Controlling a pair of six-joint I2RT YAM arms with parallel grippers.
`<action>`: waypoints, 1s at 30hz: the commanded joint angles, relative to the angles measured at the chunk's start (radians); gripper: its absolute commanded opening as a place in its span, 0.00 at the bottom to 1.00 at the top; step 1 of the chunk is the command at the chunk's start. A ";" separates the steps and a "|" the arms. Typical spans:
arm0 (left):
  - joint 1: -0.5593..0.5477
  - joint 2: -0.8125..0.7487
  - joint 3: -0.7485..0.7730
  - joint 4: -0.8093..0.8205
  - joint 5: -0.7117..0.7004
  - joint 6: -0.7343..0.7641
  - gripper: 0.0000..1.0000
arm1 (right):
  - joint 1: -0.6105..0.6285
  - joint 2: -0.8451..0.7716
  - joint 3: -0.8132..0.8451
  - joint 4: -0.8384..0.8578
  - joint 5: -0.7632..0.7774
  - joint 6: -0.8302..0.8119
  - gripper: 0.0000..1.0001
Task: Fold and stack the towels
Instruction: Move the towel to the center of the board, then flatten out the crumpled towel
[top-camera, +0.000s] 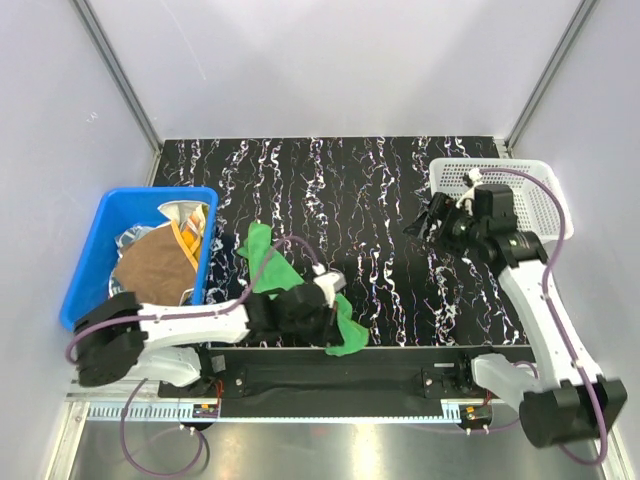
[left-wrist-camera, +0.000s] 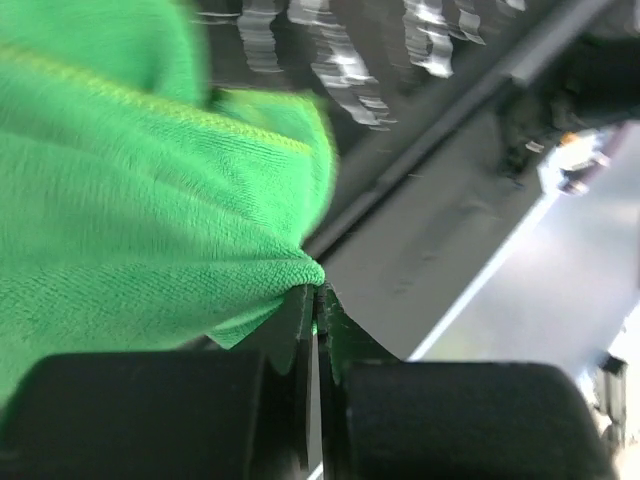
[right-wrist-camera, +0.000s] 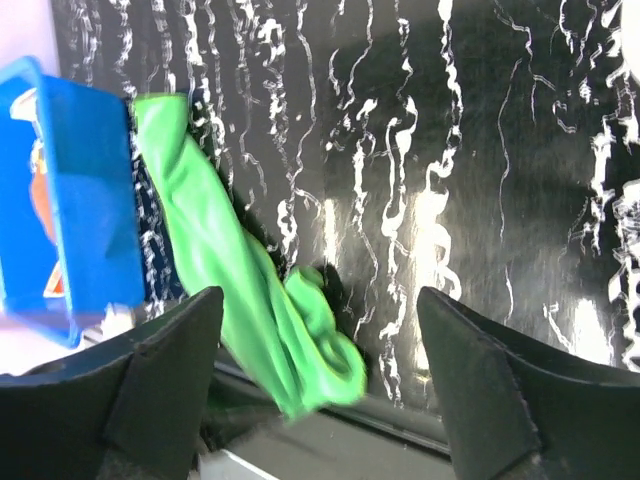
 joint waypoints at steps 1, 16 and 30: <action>-0.061 0.088 0.111 0.228 0.004 -0.045 0.00 | 0.007 0.086 0.005 0.158 -0.018 -0.002 0.83; 0.626 -0.346 0.208 -0.567 -0.372 0.130 0.62 | 0.559 0.844 0.274 0.444 -0.096 -0.075 0.64; 0.857 -0.271 0.215 -0.485 -0.196 0.203 0.64 | 0.667 0.956 0.193 0.531 -0.007 -0.048 0.47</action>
